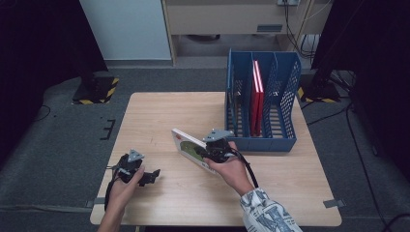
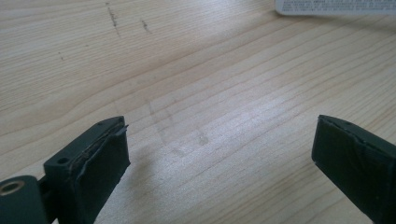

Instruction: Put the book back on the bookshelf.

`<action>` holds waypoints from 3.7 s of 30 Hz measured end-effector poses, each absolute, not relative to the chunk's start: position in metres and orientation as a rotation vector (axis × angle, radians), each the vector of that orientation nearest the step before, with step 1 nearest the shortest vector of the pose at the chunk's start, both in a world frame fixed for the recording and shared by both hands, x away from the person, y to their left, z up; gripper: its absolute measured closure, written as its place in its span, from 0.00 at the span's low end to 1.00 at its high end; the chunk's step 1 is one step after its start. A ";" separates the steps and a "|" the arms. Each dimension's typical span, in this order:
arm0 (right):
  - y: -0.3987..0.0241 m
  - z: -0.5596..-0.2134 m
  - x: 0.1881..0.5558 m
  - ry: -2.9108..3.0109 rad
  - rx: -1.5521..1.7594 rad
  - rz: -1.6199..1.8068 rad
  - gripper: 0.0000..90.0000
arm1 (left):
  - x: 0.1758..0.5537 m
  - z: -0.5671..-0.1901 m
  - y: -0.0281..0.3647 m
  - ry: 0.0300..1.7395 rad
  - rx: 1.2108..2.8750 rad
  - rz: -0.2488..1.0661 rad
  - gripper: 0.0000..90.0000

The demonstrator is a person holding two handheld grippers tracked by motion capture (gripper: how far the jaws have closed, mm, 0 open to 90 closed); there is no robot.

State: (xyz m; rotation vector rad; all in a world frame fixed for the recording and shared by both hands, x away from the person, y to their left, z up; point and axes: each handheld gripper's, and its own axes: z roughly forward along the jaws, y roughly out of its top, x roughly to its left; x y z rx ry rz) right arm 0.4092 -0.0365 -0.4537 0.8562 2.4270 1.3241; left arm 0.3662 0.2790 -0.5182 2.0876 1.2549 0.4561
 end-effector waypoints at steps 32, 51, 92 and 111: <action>-0.097 -0.428 0.396 2.338 0.914 1.362 0.84 | 0.373 -0.527 0.281 1.256 2.115 0.487 0.04; -0.128 -0.411 0.382 2.288 0.930 1.378 0.84 | 0.376 -0.529 0.287 1.293 2.103 0.506 0.05; -0.213 -0.367 0.355 2.095 1.068 1.413 0.84 | 0.372 -0.536 0.285 1.283 2.075 0.529 0.00; -0.240 -0.348 0.364 1.999 1.126 1.344 0.84 | 0.372 -0.536 0.285 1.283 2.075 0.527 0.00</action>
